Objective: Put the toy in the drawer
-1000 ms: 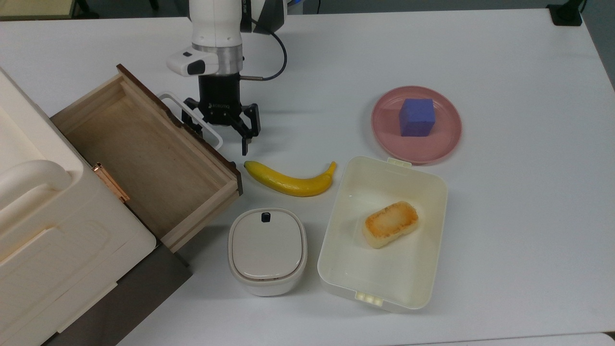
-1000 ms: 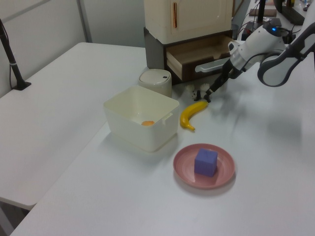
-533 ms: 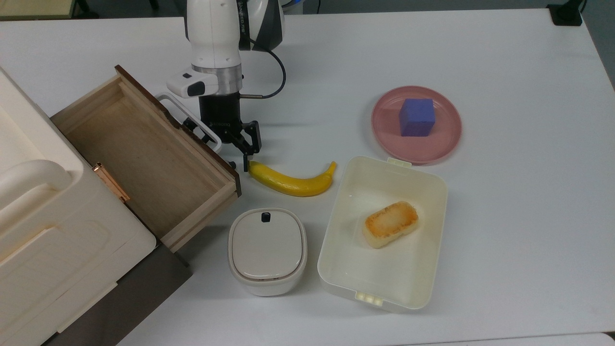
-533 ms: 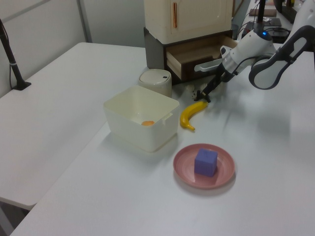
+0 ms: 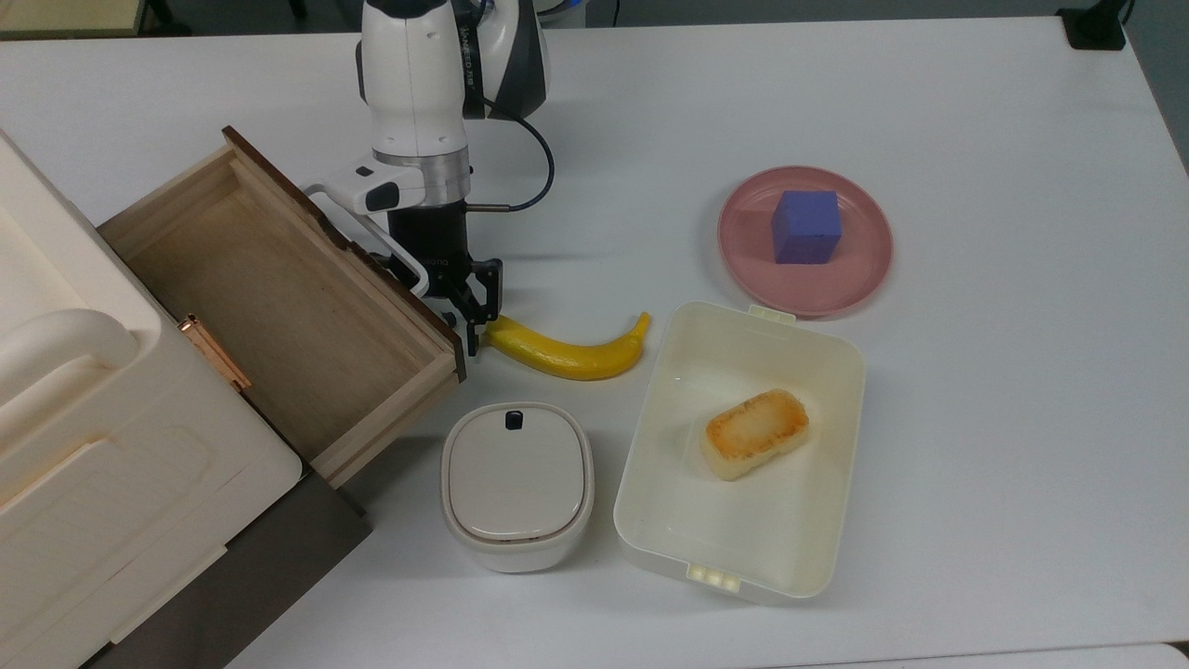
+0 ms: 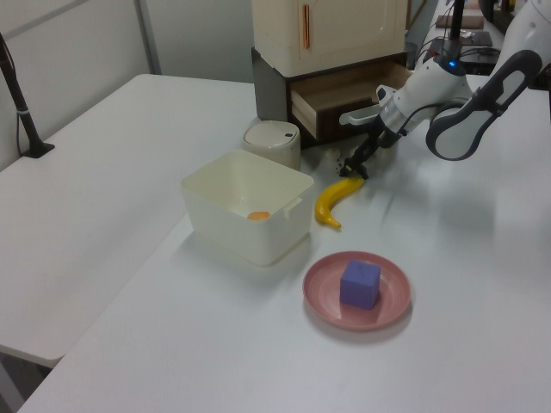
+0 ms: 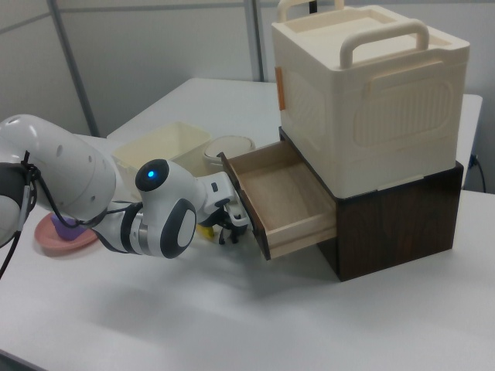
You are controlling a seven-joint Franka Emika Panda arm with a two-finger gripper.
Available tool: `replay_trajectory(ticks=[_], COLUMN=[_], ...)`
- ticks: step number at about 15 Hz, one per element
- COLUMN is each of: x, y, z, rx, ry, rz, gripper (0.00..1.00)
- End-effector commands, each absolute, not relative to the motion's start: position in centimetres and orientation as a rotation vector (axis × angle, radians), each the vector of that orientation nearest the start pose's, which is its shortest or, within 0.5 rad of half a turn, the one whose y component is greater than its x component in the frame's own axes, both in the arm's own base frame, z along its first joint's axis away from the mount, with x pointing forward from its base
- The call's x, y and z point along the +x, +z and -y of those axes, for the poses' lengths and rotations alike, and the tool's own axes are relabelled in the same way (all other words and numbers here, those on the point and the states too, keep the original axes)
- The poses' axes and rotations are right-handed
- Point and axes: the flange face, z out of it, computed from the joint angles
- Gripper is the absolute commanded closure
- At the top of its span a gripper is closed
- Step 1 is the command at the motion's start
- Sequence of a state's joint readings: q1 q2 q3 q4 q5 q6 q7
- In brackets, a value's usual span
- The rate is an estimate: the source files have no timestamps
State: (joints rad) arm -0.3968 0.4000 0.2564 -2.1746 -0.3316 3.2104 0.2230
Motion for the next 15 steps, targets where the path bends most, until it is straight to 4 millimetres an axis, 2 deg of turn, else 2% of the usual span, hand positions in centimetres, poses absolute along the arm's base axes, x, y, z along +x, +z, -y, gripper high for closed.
replay_trajectory(ticks=[1,3,5,6,8,10,15], x=[60.3,59.0,56.3,54.9,53.4,52.3,51.7], y=[28.5,29.0,28.9,28.7,29.2,30.8,36.2], z=[5.7,5.3,4.1,2.9,2.3,1.8,-0.9], rx=[-2.967,-2.989,-3.021,-3.027,-3.037,-3.054,-3.081], ry=[-1.004,-0.982,-0.933,-0.907,-0.897,-0.909,-0.896], rz=[-0.028,0.0,0.071,0.111,0.13,0.138,-0.129], gripper=[0.72,0.91,0.93,0.93,0.93,0.93,0.95])
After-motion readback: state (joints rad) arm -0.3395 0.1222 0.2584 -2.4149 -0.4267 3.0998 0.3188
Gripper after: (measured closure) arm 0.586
